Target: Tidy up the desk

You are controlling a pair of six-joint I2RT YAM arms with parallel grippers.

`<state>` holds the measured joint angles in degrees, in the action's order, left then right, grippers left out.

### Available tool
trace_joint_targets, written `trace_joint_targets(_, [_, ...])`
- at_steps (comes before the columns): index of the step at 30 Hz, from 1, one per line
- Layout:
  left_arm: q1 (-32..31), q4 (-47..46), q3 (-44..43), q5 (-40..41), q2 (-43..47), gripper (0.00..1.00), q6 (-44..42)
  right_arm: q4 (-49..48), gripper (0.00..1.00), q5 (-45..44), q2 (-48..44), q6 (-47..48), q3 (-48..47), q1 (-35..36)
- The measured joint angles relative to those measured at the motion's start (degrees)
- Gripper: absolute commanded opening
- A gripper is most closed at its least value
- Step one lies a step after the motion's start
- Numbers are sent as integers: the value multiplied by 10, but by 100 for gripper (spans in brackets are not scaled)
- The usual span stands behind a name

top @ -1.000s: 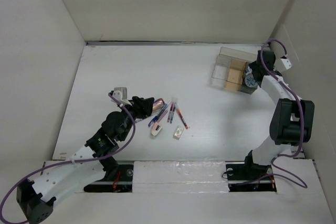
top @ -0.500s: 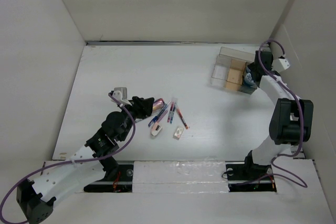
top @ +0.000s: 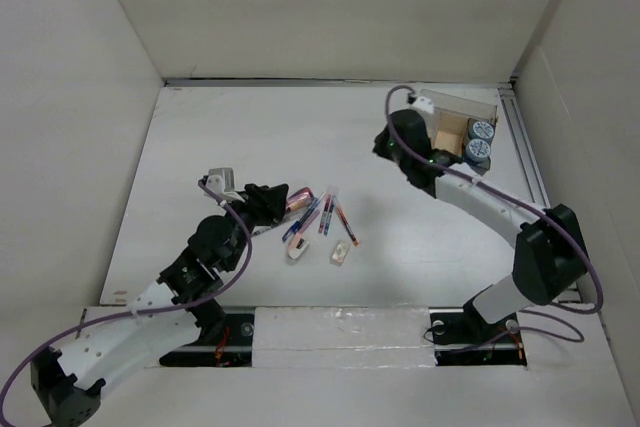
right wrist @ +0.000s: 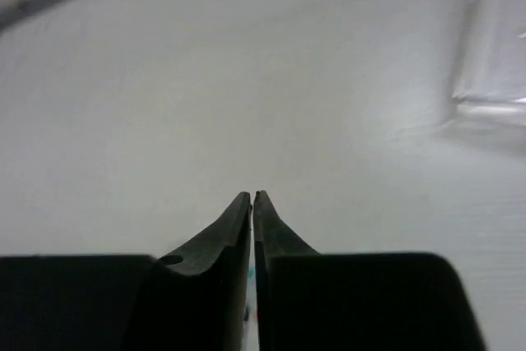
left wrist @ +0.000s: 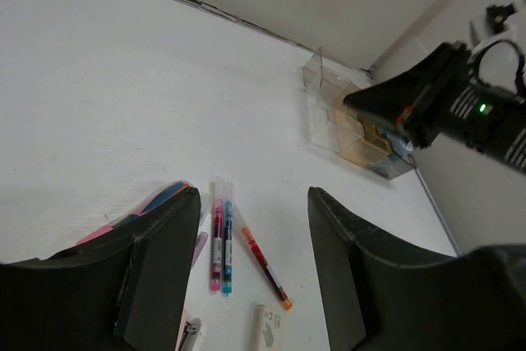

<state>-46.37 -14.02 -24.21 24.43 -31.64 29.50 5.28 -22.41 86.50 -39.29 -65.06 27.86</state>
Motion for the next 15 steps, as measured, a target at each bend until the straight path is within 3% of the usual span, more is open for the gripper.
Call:
trace_joint_targets(1, [0, 3, 0, 7, 7, 51, 4, 0, 19, 6, 5, 10, 0, 36])
trace_joint_targets(2, [0, 6, 0, 15, 16, 51, 8, 3, 33, 11, 12, 19, 0, 69])
trace_joint_targets(6, [0, 15, 2, 46, 59, 51, 24, 21, 56, 24, 43, 37, 3, 166])
trace_joint_targets(10, [0, 13, 9, 59, 95, 51, 30, 36, 57, 35, 52, 34, 32, 192])
trace_joint_targets(13, [0, 13, 10, 61, 94, 51, 30, 42, 51, 39, 52, 26, 61, 190])
trace_joint_targets(15, [0, 13, 10, 61, 85, 51, 30, 49, 40, 41, 52, 19, 78, 196])
